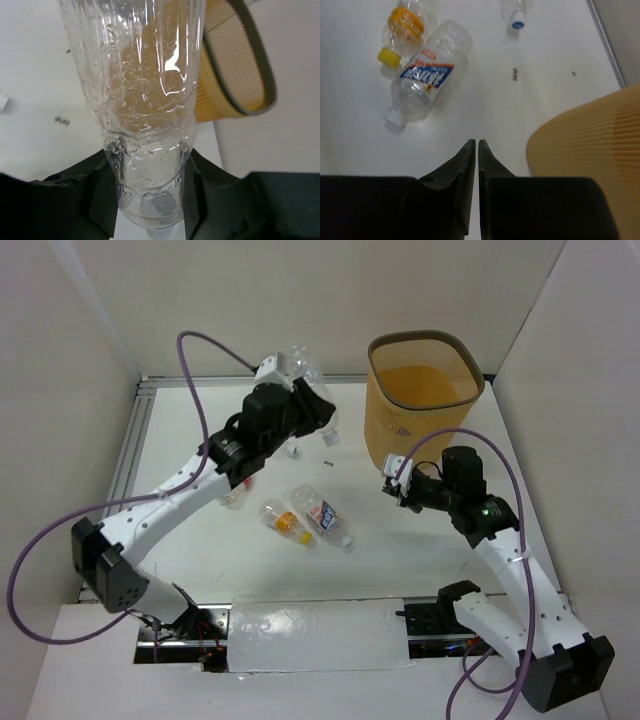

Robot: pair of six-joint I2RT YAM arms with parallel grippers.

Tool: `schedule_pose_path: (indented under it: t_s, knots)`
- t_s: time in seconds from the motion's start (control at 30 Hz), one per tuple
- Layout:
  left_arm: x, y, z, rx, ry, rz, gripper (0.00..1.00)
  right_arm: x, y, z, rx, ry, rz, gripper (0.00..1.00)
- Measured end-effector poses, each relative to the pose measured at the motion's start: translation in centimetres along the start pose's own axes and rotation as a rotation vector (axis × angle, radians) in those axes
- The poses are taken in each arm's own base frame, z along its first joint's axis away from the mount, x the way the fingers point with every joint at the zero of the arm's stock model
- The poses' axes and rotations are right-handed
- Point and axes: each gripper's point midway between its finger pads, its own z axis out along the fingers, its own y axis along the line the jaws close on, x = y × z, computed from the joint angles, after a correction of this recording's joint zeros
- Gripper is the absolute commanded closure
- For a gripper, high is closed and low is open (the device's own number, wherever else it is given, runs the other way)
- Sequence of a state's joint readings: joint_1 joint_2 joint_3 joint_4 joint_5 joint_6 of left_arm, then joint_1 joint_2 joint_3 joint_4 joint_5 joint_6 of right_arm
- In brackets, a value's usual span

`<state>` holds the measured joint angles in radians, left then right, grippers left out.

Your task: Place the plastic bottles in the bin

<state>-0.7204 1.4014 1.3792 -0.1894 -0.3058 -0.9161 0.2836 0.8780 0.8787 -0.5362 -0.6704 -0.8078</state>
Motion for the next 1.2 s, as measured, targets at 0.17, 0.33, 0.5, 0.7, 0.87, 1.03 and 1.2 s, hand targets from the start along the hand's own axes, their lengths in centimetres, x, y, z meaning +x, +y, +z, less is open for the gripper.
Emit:
schedule_pose_path:
  t_s: [0.17,0.33,0.5,0.7,0.87,1.03,1.2]
  knots:
    - [-4.2,-6.6,3.6,0.186,-0.070,0.026,0.95,4.4,1.9,-0.3,0.026,0.093,0.000,0.87]
    - [-8.7,-11.7,4.7,0.374,-0.189,-0.010,0.90,6.0,2.4,-0.6,0.047,0.125,-0.003,0.84]
    - [-9.5,-15.3,8.5,0.518,-0.259,-0.048,0.89,6.4,2.4,-0.6,0.052,0.135,0.003,0.78]
    - [-4.6,-16.6,15.1,0.553,-0.238,-0.012,0.82,6.5,2.5,-0.5,0.051,0.138,0.020,0.77]
    - [-1.1,-16.1,18.3,0.516,-0.229,0.070,0.56,7.2,3.1,-0.4,0.048,0.142,0.040,0.58]
    - [-0.4,-15.3,19.0,0.468,-0.245,0.160,0.13,7.6,3.6,-0.3,0.039,0.146,0.056,0.28]
    - [-0.5,-15.3,18.9,0.459,-0.262,0.200,0.00,7.7,4.1,0.2,0.003,0.137,0.075,0.23]
